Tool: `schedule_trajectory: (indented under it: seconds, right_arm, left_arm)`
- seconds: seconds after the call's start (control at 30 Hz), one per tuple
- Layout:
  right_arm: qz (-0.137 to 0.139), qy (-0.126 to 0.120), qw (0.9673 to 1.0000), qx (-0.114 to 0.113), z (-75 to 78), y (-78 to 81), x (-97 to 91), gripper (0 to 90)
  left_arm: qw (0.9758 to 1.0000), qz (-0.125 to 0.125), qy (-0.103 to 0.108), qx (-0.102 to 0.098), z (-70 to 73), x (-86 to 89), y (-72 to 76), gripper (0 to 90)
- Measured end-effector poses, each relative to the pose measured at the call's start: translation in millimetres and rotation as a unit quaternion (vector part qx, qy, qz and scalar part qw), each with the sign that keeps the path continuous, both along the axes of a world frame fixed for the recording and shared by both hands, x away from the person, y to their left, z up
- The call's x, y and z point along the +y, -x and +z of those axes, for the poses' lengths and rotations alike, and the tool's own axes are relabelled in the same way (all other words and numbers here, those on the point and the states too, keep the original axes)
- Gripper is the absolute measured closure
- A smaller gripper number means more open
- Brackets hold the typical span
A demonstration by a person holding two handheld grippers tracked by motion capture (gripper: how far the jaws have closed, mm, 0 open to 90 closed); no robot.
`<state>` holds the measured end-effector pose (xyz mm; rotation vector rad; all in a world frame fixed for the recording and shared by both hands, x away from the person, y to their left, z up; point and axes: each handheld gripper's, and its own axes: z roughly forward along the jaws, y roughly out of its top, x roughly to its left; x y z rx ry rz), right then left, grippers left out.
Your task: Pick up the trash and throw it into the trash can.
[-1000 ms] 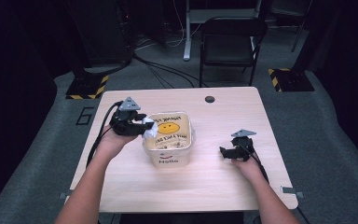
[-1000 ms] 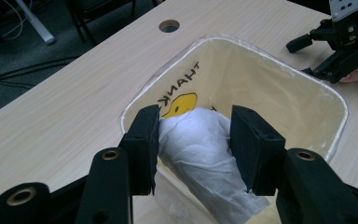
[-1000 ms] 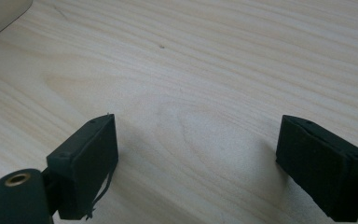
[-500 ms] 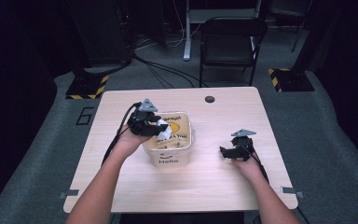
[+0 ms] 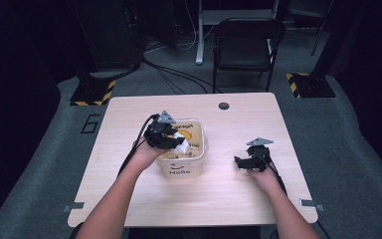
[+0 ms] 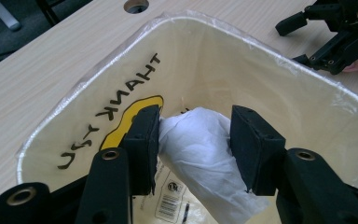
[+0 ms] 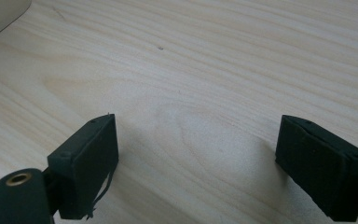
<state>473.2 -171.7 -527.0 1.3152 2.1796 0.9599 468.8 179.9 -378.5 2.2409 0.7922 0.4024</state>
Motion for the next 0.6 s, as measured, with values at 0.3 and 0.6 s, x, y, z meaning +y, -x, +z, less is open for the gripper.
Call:
schedule_trajectory:
  seconds: [0.3, 0.6]
  right_arm:
    - [0.0, 0.0, 1.0, 0.0, 0.0, 0.0, 0.1, 12.0]
    - [0.0, 0.0, 1.0, 0.0, 0.0, 0.0, 0.0, 12.0]
  left_arm:
    - [0.9998, 0.014, -0.006, 0.011, -11.2, -1.5, 0.6, 53.5]
    - [0.9993, 0.028, -0.014, 0.02, -19.4, 0.0, -1.6, 50.1]
